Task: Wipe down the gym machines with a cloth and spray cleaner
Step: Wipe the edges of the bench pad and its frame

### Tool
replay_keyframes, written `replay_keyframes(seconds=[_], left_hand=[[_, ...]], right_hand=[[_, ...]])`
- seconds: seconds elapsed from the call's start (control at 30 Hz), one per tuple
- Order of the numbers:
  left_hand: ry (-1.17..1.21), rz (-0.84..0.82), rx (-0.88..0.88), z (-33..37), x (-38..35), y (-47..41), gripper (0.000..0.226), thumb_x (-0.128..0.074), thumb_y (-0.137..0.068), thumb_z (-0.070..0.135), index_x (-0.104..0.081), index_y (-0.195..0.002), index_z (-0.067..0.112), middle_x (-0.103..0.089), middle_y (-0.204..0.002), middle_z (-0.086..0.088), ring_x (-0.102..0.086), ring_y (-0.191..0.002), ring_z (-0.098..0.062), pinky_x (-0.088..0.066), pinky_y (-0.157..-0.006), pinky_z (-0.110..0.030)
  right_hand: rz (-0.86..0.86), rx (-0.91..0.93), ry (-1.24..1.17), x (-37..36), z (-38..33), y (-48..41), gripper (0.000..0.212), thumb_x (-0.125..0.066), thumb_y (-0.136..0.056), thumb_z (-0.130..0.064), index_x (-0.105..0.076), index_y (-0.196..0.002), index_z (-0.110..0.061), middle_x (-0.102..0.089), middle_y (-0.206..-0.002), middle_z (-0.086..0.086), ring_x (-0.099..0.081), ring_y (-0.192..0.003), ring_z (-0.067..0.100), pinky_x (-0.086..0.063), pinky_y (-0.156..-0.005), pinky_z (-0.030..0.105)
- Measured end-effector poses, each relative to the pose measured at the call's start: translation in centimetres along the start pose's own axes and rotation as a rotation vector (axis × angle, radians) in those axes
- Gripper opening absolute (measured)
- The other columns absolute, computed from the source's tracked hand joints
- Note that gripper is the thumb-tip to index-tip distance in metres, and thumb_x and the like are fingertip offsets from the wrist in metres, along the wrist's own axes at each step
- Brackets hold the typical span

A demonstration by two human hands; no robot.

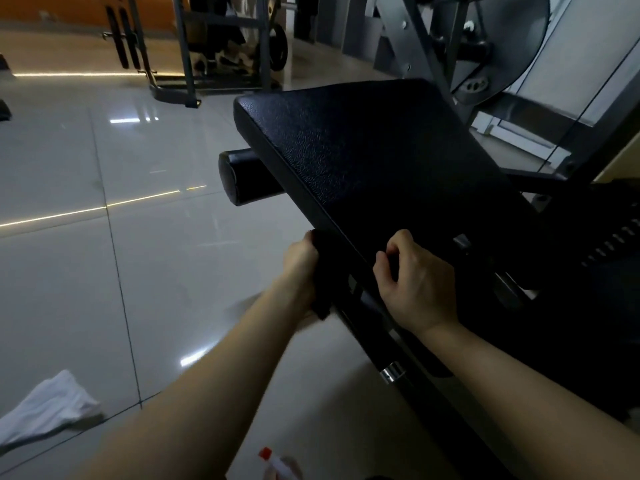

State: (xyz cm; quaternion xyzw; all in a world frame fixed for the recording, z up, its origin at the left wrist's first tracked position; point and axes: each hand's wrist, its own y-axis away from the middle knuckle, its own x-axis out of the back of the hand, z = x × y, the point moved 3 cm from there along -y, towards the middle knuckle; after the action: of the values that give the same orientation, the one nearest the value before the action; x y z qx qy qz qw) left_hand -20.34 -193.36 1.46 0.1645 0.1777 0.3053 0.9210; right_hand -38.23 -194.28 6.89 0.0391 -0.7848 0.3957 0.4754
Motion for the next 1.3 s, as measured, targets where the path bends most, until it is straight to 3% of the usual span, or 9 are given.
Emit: replay_keyframes(seconds=[0.07,0.13,0.3,0.47,0.67,0.83,1.0,1.1,1.3], left_hand=[[-0.026,-0.112,0.083,1.4,0.3,-1.7,0.024,-0.048,-0.103,0.012,-0.066,-0.088,0.004,-0.065,-0.059,-0.005,-0.065,-0.049,-0.016,-0.055,-0.051,-0.026],[-0.072,-0.135,0.111,1.7,0.3,-3.3,0.018,-0.050,-0.102,0.010,-0.065,-0.093,0.003,-0.062,-0.063,-0.007,-0.061,-0.043,-0.016,-0.047,-0.042,-0.022],[-0.018,-0.099,0.040,0.0,-0.6,-2.5,0.028,-0.060,-0.095,0.024,-0.072,-0.099,0.000,-0.070,-0.075,-0.014,-0.071,-0.064,-0.026,-0.063,-0.062,-0.037],[-0.190,0.103,-0.315,-2.8,-0.5,3.4,0.029,-0.044,-0.107,0.025,-0.066,-0.107,0.006,-0.069,-0.089,-0.006,-0.066,-0.081,-0.024,-0.048,-0.060,-0.023],[-0.153,0.064,-0.002,-3.2,-0.7,1.5,0.057,-0.038,-0.098,0.055,-0.065,-0.116,0.009,-0.071,-0.105,-0.016,-0.069,-0.096,-0.035,-0.056,-0.093,-0.049],[0.021,-0.193,0.082,0.2,0.0,-2.8,0.015,-0.058,-0.097,0.022,-0.067,-0.093,0.010,-0.066,-0.073,-0.009,-0.063,-0.065,-0.023,-0.052,-0.066,-0.033],[-0.031,-0.034,-0.010,-1.2,-0.1,-0.8,0.044,-0.055,-0.095,0.048,-0.073,-0.099,0.008,-0.075,-0.095,-0.015,-0.073,-0.087,-0.028,-0.060,-0.077,-0.042],[-0.106,0.165,-0.198,-3.7,-0.6,4.6,0.037,-0.048,-0.106,0.038,-0.061,-0.115,0.005,-0.067,-0.100,-0.009,-0.066,-0.097,-0.029,-0.052,-0.078,-0.035],[-0.121,0.135,-0.110,-5.6,-1.3,6.7,0.053,-0.032,-0.107,0.052,-0.055,-0.119,0.006,-0.065,-0.103,-0.007,-0.065,-0.098,-0.026,-0.045,-0.074,-0.034]], right_hand=[[0.002,0.010,-0.029,-0.1,0.2,0.0,0.018,-0.048,-0.095,-0.035,-0.045,-0.087,-0.019,-0.045,-0.066,-0.010,-0.043,-0.053,0.011,-0.025,-0.045,0.024],[0.000,0.011,-0.054,-0.1,0.3,-0.1,0.020,-0.044,-0.095,-0.038,-0.045,-0.087,-0.020,-0.044,-0.066,-0.011,-0.044,-0.053,0.010,-0.029,-0.045,0.025],[-0.001,0.013,-0.036,-0.1,0.2,-0.1,0.019,-0.046,-0.094,-0.037,-0.045,-0.088,-0.019,-0.048,-0.068,-0.007,-0.048,-0.054,0.015,-0.036,-0.047,0.029],[0.011,0.015,0.001,-0.1,0.1,0.0,0.018,-0.047,-0.094,-0.035,-0.047,-0.088,-0.018,-0.048,-0.068,-0.007,-0.052,-0.055,0.018,-0.038,-0.048,0.030],[-0.002,0.003,-0.005,-0.2,0.2,-0.1,0.017,-0.049,-0.094,-0.034,-0.048,-0.089,-0.017,-0.052,-0.069,-0.005,-0.055,-0.057,0.020,-0.048,-0.048,0.040],[-0.004,0.016,-0.030,-0.2,0.2,-0.2,0.017,-0.049,-0.093,-0.033,-0.046,-0.088,-0.017,-0.049,-0.067,-0.007,-0.048,-0.055,0.016,-0.038,-0.049,0.031],[-0.003,-0.001,-0.002,-0.1,0.1,-0.1,0.017,-0.048,-0.094,-0.034,-0.047,-0.089,-0.017,-0.048,-0.067,-0.008,-0.050,-0.055,0.019,-0.038,-0.049,0.031],[-0.004,-0.003,0.036,-0.2,-0.1,0.0,0.016,-0.050,-0.094,-0.032,-0.048,-0.090,-0.017,-0.051,-0.069,-0.005,-0.056,-0.058,0.022,-0.045,-0.049,0.037],[-0.004,0.008,0.021,-0.3,0.0,-0.1,0.016,-0.049,-0.094,-0.032,-0.048,-0.090,-0.016,-0.048,-0.070,-0.007,-0.055,-0.057,0.021,-0.042,-0.049,0.034]])
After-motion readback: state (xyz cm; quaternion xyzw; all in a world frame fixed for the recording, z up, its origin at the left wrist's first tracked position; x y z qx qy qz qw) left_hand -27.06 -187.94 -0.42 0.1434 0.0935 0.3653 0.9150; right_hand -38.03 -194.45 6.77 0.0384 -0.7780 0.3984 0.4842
